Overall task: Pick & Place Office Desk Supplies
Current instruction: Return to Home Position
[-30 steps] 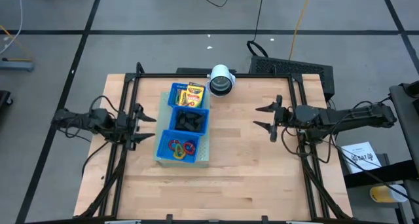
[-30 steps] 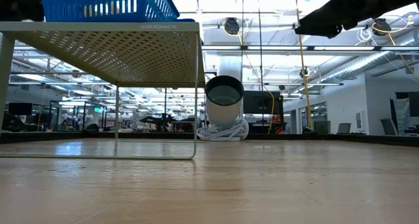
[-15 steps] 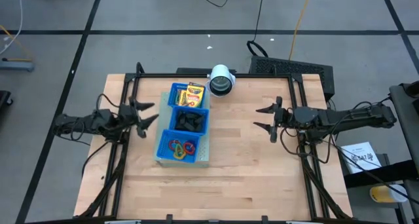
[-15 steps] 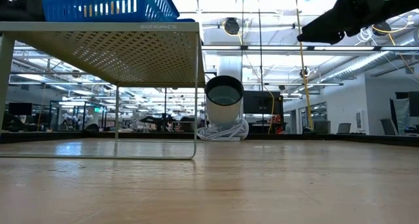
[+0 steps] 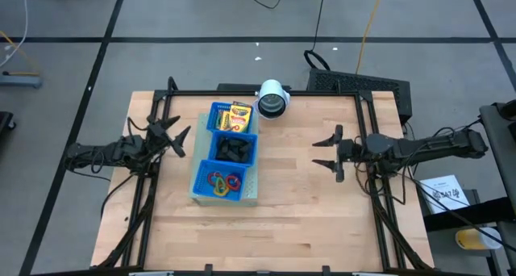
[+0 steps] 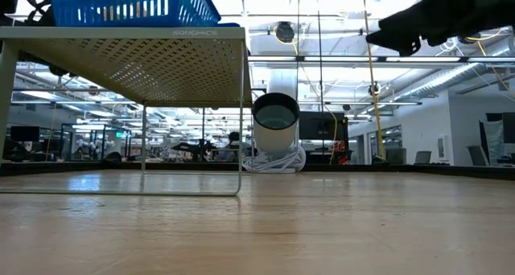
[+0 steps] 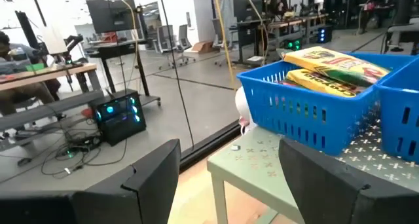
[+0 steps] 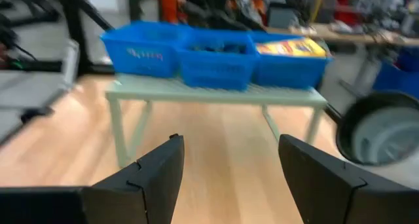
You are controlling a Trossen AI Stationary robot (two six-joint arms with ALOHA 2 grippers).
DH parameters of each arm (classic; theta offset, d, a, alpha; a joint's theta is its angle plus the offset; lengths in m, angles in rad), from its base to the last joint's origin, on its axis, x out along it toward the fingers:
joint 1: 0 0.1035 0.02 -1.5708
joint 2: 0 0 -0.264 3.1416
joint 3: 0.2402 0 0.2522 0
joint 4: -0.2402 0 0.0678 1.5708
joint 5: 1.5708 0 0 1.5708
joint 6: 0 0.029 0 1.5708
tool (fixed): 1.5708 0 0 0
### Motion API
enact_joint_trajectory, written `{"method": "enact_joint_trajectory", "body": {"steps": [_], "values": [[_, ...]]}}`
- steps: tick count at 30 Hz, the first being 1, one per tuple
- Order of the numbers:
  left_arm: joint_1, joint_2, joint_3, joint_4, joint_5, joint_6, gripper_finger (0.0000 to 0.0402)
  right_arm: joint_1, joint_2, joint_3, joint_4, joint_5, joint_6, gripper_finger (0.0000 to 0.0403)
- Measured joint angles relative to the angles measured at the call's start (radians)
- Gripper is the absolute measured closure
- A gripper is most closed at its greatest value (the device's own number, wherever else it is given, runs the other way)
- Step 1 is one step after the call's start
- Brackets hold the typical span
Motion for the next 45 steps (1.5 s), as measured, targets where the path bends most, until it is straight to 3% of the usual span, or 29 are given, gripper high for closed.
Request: {"method": "enact_joint_trajectory", "body": {"steps": [14, 23, 27, 37, 45], "values": [[0.000, 0.000, -0.058, -0.016, -0.047, -0.060, 0.0133, -0.047, -0.089, -0.381, 0.546, -0.021, 0.104, 0.0165], [0.000, 0.000, -0.059, -0.019, -0.024, -0.057, 0.0133, -0.047, -0.108, -0.382, 0.389, -0.024, 0.063, 0.0165], [0.000, 0.000, -0.059, -0.020, -0.024, -0.070, 0.0133, -0.047, -0.189, -0.382, 0.362, -0.023, 0.036, 0.0165], [0.000, 0.000, -0.059, -0.018, -0.024, -0.046, 0.0133, -0.047, -0.445, -0.384, 0.095, -0.017, 0.007, 0.0165], [0.000, 0.000, -0.059, -0.015, -0.024, -0.031, 0.0133, -0.047, -0.494, -0.385, 0.052, -0.017, -0.079, 0.0165]]}}
